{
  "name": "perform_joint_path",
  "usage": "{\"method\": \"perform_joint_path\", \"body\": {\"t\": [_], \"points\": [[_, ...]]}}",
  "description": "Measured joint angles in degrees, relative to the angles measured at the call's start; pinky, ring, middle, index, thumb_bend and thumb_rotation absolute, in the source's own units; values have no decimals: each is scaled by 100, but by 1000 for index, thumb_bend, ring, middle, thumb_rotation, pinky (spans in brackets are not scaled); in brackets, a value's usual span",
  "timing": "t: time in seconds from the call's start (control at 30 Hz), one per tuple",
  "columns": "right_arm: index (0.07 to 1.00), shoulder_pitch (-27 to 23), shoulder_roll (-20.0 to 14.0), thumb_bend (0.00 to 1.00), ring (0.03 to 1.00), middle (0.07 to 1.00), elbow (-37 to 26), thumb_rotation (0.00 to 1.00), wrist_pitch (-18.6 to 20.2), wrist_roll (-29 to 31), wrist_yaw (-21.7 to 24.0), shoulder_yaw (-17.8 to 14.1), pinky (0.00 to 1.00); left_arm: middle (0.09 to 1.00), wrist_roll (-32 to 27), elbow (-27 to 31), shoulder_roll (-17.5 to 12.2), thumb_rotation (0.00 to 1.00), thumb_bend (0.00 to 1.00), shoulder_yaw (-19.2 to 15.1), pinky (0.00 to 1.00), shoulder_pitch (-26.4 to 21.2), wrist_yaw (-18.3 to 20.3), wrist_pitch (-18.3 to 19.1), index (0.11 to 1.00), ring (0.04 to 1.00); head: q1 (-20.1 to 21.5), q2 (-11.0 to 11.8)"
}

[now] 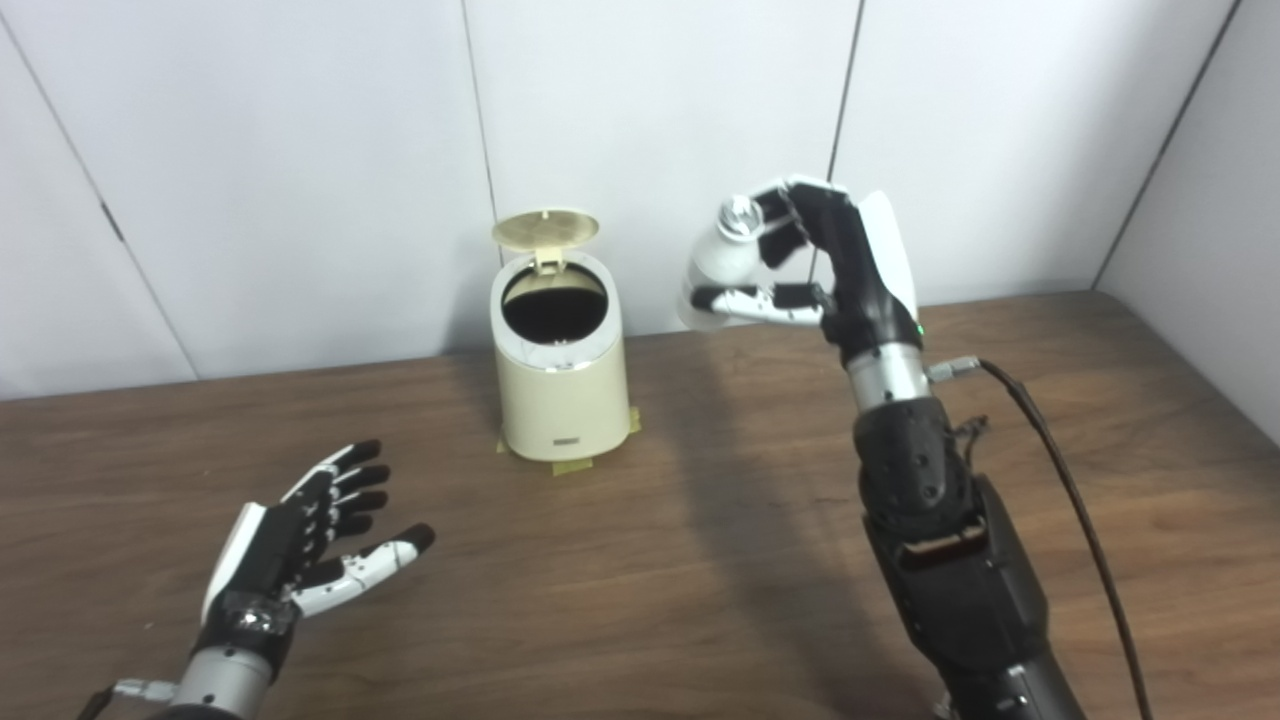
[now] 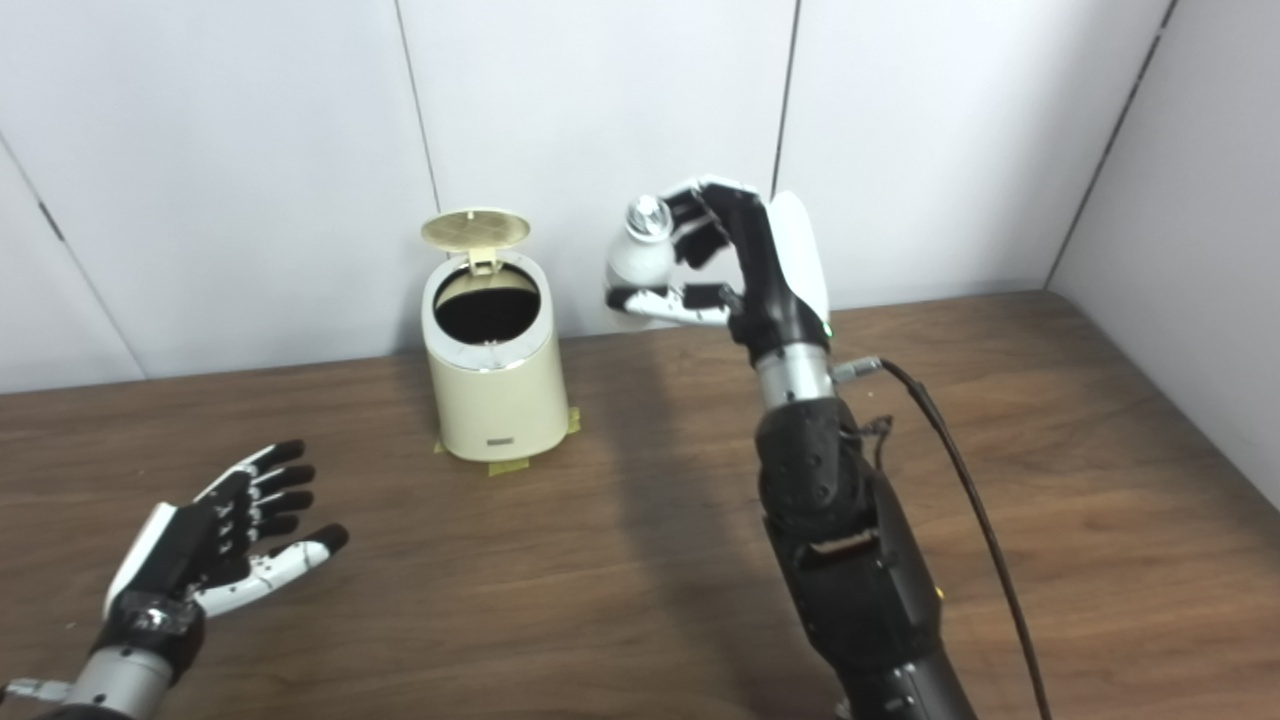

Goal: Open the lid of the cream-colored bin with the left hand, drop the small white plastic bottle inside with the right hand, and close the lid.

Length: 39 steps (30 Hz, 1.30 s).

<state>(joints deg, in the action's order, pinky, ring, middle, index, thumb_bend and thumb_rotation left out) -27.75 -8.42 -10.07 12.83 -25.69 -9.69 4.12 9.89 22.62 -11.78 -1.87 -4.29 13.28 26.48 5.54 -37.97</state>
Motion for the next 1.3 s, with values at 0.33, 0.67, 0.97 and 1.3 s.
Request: {"method": "perform_joint_path", "body": {"t": [0.33, 0.67, 0.97, 1.3], "points": [[485, -145, 589, 522, 435, 495, 451, 0, -139, 58, 0, 116, 369, 830, -10, -72, 36, 198, 755, 157, 802, 39, -215, -73, 898, 806, -194, 61], [475, -729, 980, 520, 432, 508, 1176, 0, -664, -9, -347, 221, 364, 842, 44, -72, 135, 230, 755, 360, 824, 172, -348, -74, 904, 808, -361, 62], [475, -857, 1131, 521, 438, 501, 1740, 0, -717, -41, -474, 234, 378, 845, 113, -50, 164, 222, 757, 378, 817, 203, -430, -74, 905, 815, -431, 62], [481, -892, 1116, 513, 439, 496, 2384, 0, -1167, -151, -806, 339, 380, 838, 147, -48, 228, 224, 764, 433, 824, 227, -461, -74, 898, 810, -493, 35]]}}
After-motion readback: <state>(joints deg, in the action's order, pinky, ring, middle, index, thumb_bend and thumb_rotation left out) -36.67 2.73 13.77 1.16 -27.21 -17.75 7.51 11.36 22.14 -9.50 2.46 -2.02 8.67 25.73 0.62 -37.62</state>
